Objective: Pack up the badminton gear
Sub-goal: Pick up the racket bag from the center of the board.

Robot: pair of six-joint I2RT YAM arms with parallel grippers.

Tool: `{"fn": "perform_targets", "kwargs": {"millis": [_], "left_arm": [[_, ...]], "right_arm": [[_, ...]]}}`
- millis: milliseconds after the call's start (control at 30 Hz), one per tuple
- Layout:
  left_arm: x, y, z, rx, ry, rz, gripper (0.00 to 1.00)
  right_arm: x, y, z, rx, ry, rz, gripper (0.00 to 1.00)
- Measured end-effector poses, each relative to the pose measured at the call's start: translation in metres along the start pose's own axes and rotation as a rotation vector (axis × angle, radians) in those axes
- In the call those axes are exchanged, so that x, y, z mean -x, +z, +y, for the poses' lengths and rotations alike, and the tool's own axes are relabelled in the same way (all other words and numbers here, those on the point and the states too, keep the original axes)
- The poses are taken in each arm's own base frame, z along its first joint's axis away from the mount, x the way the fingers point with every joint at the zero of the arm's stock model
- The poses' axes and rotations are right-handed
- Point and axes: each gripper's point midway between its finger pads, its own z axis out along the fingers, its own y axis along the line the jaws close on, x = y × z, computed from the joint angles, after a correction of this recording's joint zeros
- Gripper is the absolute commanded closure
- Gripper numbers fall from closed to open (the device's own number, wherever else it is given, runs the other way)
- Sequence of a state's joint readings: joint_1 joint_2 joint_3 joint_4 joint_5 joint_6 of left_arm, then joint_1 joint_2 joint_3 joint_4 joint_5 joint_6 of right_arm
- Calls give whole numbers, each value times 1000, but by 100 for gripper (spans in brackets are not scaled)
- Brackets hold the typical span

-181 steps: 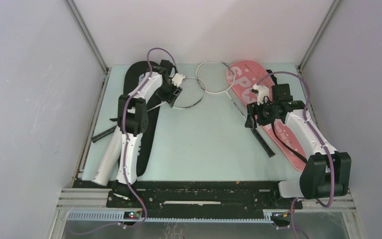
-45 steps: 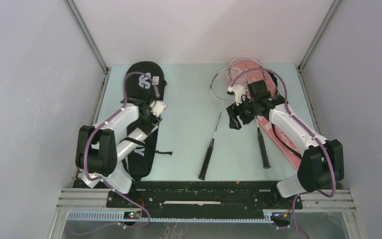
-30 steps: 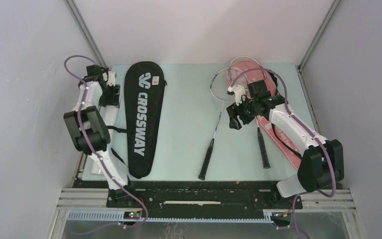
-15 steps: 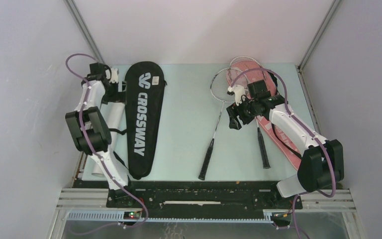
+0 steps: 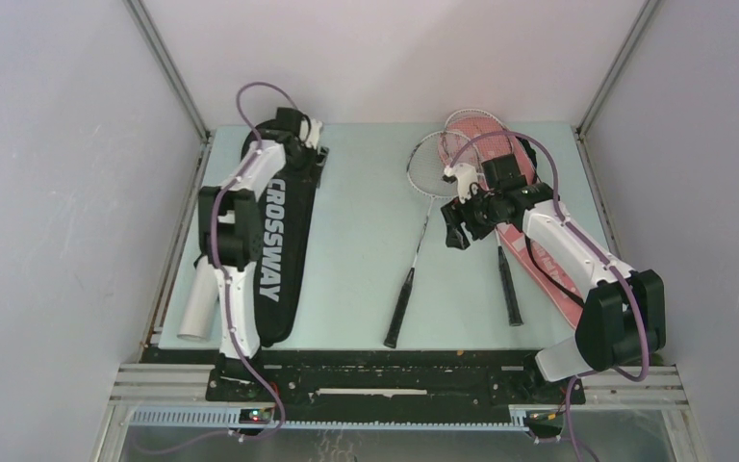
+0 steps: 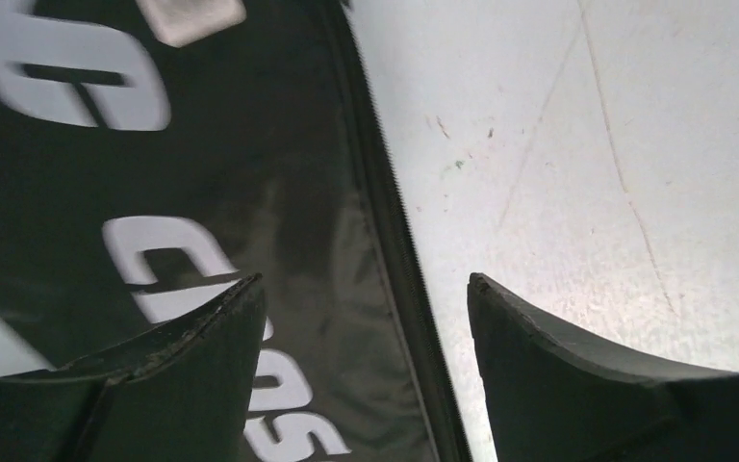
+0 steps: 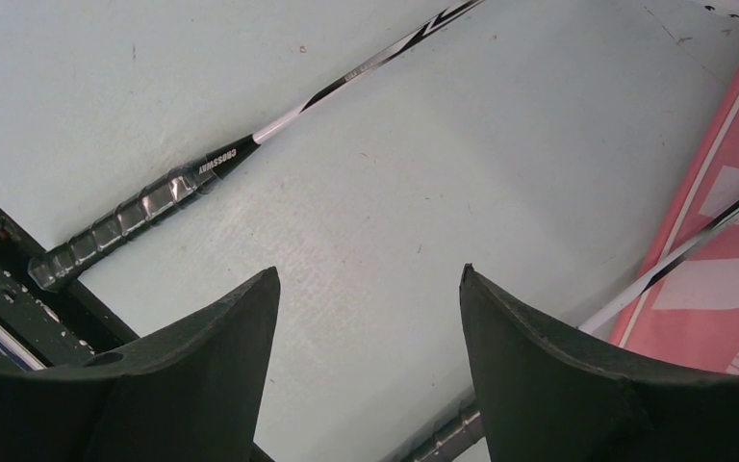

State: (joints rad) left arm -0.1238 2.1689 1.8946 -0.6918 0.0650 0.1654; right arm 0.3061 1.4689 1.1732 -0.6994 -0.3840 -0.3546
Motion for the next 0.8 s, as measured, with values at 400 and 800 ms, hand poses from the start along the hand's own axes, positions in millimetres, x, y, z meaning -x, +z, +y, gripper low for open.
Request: {"fn": "perform_targets", "kwargs": {"millis": [400, 800], "left_arm": [[-33, 53, -11, 18, 27, 212, 51], [-43, 56, -4, 45, 31, 259, 100]], "right_arm": [[-1, -1, -3, 0, 10, -2, 24], [-1, -1, -2, 7, 13, -5, 24]]}}
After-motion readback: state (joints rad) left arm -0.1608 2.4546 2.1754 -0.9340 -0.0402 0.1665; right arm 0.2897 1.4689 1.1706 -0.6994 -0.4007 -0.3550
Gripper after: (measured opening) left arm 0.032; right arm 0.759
